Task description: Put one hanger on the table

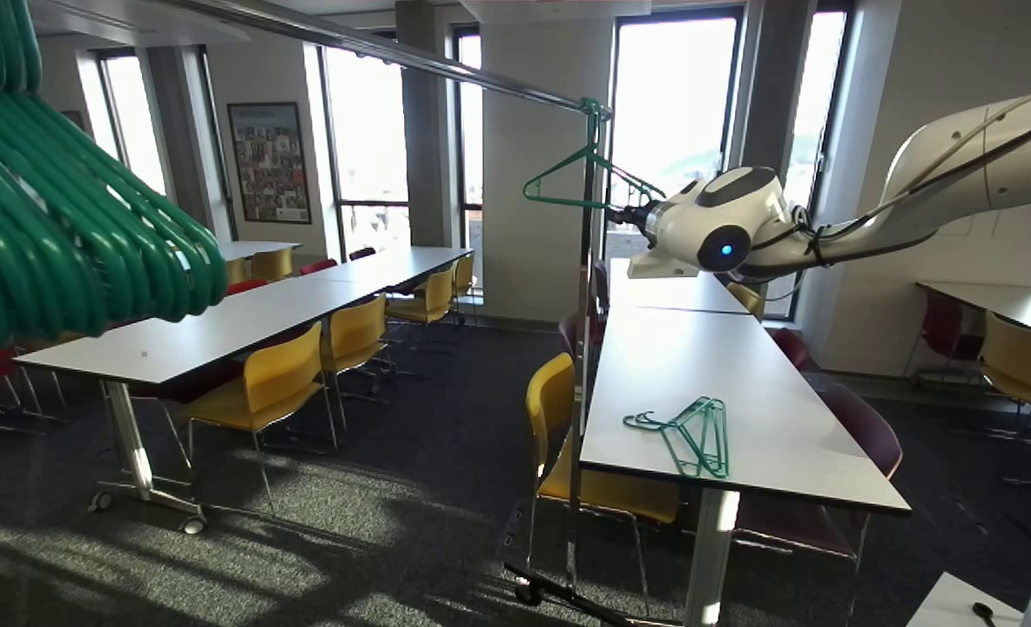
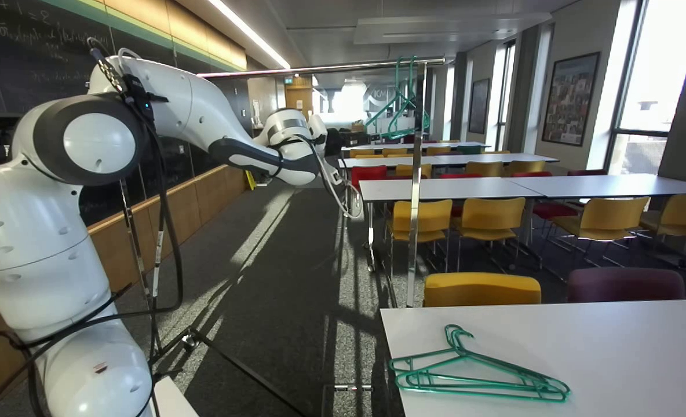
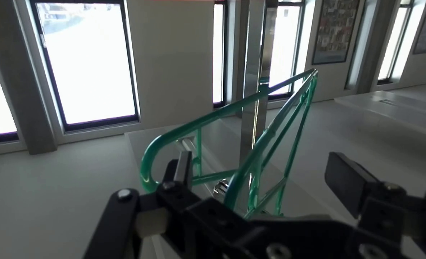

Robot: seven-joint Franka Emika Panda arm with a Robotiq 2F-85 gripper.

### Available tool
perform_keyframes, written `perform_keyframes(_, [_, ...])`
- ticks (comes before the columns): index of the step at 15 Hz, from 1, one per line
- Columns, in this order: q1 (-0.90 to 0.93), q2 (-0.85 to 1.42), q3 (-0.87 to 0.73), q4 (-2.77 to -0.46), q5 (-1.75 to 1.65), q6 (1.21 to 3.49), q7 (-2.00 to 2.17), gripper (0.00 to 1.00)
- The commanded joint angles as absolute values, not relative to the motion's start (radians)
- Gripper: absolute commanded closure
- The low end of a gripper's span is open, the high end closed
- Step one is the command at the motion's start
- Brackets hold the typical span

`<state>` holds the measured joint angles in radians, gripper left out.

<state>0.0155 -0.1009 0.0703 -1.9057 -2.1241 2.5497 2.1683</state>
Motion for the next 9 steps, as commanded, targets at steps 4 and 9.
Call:
perform_keyframes(4, [0.017,-0.093,0.072,-1.876,-2.191,2.559,2.214,0.17])
perform_keyframes(9, [0.044,-0.095,0.05,-1.88,-2.182,2.557,2.201,0.56])
